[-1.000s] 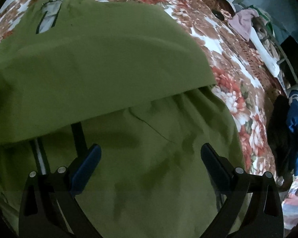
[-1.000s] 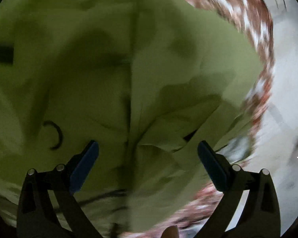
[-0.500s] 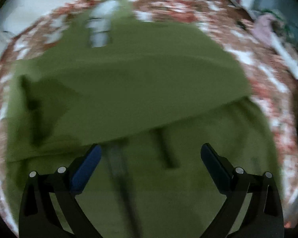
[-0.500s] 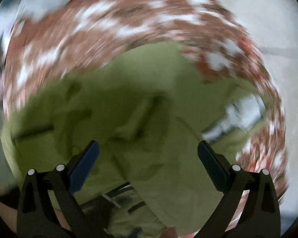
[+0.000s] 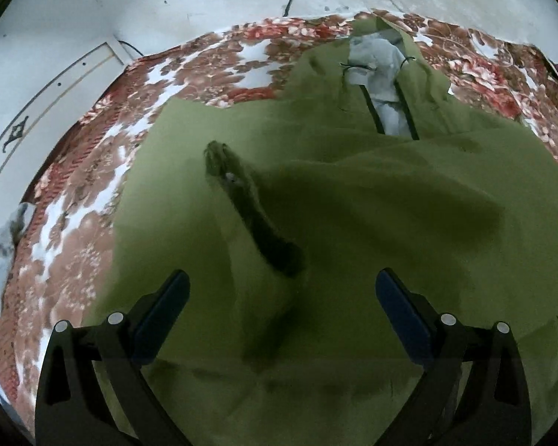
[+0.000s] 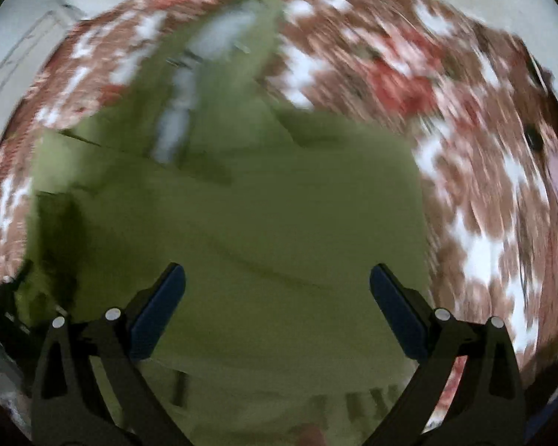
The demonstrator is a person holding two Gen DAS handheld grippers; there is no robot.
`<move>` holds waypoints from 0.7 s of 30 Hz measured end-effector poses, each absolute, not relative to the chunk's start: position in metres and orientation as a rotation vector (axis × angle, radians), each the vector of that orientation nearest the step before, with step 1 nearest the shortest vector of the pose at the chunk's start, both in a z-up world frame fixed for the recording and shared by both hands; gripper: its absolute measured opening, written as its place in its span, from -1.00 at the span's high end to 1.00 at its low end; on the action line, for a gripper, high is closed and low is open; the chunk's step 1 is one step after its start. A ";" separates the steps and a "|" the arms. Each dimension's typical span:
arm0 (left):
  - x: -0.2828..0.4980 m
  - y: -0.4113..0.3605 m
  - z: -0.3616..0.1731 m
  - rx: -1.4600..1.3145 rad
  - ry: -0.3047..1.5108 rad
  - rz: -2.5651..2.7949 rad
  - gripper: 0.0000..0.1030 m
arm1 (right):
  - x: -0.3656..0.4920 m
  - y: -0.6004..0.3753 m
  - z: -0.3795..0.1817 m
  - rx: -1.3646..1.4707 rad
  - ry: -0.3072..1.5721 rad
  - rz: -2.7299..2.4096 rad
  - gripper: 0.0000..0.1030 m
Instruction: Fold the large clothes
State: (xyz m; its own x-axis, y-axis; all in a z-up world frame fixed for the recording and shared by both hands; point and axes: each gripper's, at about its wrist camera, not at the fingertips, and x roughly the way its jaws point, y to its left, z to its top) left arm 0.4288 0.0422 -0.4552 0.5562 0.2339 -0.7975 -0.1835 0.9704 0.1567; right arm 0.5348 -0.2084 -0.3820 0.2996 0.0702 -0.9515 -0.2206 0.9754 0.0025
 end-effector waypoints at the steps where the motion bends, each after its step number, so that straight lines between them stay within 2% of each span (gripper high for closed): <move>1: 0.434 0.044 -0.459 0.053 0.959 0.230 -0.54 | 0.532 -0.218 -0.390 -0.131 1.262 0.168 -0.90; 2: 0.438 0.045 -0.461 0.058 0.972 0.227 -0.23 | 0.530 -0.229 -0.397 -0.122 1.265 0.142 -0.90; 3: 0.440 0.046 -0.463 0.069 0.983 0.241 0.43 | 0.528 -0.238 -0.402 -0.116 1.266 0.122 -0.90; 6: 0.444 0.059 -0.464 0.016 1.014 0.265 0.48 | 0.524 -0.260 -0.415 -0.092 1.278 0.058 -0.90; 9: 0.438 0.092 -0.452 -0.141 1.001 0.264 0.63 | 0.522 -0.274 -0.427 -0.074 1.285 0.032 -0.90; 12: 0.429 0.134 -0.437 -0.343 0.946 0.204 0.69 | 0.525 -0.276 -0.444 -0.146 1.280 0.013 -0.90; 15: 0.426 0.163 -0.441 -0.395 0.943 0.209 0.68 | 0.528 -0.278 -0.457 -0.149 1.306 0.004 -0.90; 18: 0.430 0.197 -0.481 -0.451 1.063 0.269 0.41 | 0.530 -0.282 -0.480 -0.176 1.326 -0.009 -0.90; 21: 0.423 0.215 -0.496 -0.427 1.085 0.312 0.60 | 0.529 -0.289 -0.486 -0.144 1.331 -0.020 -0.90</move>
State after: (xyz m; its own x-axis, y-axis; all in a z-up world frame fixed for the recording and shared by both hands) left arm 0.4227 0.2152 -0.4961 0.4367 0.0366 -0.8989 -0.4461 0.8765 -0.1810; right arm 0.5289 -0.2885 -0.4861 0.2388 -0.0968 -0.9662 -0.0681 0.9909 -0.1161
